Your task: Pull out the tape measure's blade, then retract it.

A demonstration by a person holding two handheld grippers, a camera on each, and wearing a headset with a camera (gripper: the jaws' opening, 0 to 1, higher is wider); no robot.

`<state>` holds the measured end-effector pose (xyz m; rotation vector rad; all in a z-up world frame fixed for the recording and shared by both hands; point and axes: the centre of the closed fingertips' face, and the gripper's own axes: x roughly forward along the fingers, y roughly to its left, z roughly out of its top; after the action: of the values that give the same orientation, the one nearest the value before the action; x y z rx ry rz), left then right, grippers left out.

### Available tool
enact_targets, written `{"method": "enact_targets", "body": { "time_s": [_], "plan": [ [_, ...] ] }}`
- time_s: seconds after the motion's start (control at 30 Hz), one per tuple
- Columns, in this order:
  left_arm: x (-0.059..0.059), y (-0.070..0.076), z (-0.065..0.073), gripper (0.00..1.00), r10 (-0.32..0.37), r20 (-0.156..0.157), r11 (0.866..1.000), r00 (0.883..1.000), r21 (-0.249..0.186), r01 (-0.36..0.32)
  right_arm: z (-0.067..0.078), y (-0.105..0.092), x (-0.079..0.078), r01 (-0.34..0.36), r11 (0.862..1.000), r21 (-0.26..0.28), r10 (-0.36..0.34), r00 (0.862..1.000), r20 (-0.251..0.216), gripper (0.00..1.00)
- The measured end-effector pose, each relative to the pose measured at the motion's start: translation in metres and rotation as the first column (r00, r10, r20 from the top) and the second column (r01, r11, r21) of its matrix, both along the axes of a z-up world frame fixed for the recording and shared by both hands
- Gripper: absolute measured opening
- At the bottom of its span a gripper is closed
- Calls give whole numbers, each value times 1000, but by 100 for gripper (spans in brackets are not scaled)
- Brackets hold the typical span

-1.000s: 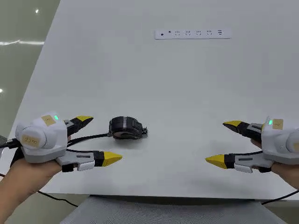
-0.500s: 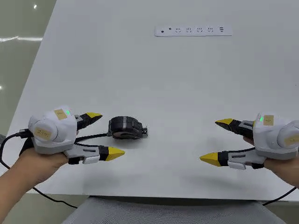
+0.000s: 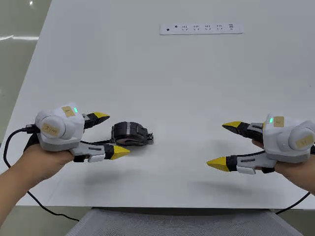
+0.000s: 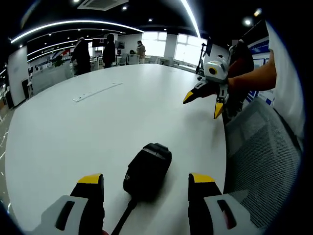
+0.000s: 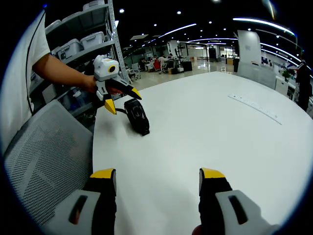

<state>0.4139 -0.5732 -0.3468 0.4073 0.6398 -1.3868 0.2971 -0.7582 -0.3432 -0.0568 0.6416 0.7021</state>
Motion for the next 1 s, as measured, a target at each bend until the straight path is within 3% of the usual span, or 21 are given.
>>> {"method": "enact_targets", "body": {
  "time_s": [0.17,0.53,0.83,1.0],
  "plan": [
    [2,-1,-3,63,-32,17,999,999,12,32,-1,0,2,-1,1000,3,1,1000,-2,69],
    [-1,-3,-7,48,-90,21,996,996,25,89,-1,1,6,-4,1000,9,4,1000,1,70],
    [0,-5,-8,41,-94,10,995,995,23,94,-2,2,7,-9,1000,6,9,1000,3,70],
    [1,-5,-10,37,-109,22,994,994,31,108,-3,2,7,-11,1000,5,11,1000,0,70]
  ]
}}
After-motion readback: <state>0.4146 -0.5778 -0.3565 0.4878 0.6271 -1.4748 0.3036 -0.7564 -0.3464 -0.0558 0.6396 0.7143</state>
